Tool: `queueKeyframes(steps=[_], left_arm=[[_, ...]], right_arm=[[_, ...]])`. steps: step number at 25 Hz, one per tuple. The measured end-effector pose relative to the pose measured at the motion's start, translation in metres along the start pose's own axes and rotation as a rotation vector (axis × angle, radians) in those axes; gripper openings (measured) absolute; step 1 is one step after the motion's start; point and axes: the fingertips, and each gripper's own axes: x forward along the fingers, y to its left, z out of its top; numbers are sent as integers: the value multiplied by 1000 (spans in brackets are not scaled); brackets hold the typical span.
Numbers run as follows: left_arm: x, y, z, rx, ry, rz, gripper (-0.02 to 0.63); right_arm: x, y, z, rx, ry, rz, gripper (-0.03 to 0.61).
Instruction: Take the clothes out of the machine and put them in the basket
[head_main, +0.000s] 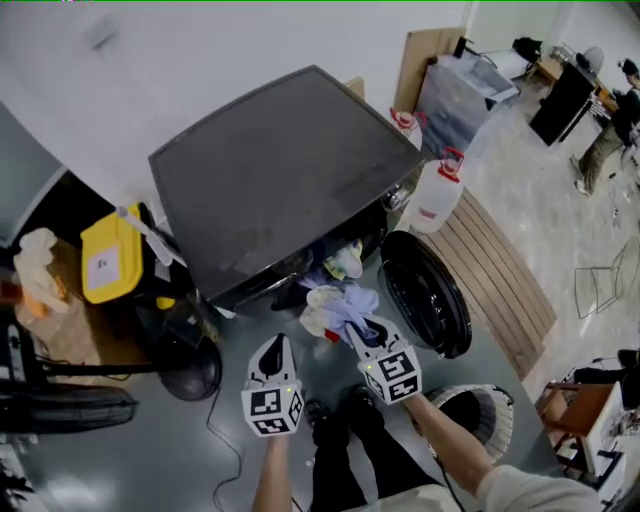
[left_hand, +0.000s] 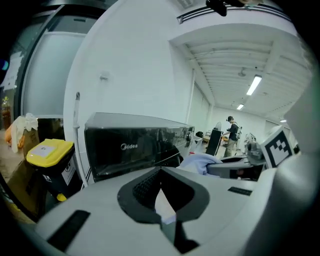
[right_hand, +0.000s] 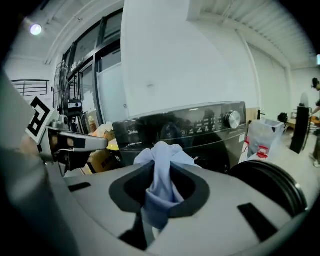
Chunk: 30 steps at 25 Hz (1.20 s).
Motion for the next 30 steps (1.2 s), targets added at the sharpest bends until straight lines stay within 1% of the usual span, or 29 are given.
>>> queueKeyframes(steps=[4, 6, 9, 13, 16, 19, 22, 24, 26, 30], left_arm=[[-27, -23, 51, 1, -29, 14, 18], [-41, -32, 71, 3, -41, 18, 18], [-57, -44, 96, 17, -57, 25, 18], [-74, -57, 136, 57, -93, 30, 18], [-84, -69, 166, 66, -137, 31, 18], [-94, -78, 201, 93, -182, 33, 18], [-106, -86, 228, 120, -222, 34, 18], [-108, -93, 239, 127, -243, 24, 18], [-105, -99, 244, 127, -253, 8, 18], [-99, -109, 246, 137, -243, -36, 18]], right_arm=[[-45, 1, 49, 17, -31, -4, 81], [-65, 4, 71, 14, -49, -5, 81], [-92, 8, 104, -8, -88, 1, 80], [-125, 6, 150, -38, -144, -4, 80], [-150, 1, 179, -59, -186, -12, 80], [-171, -3, 208, -71, -235, -20, 80], [-187, -1, 225, -85, -269, -21, 80], [-196, -2, 231, -96, -281, -29, 80], [-202, -6, 235, -99, -288, -43, 80], [-213, -10, 236, -86, -291, -81, 80]])
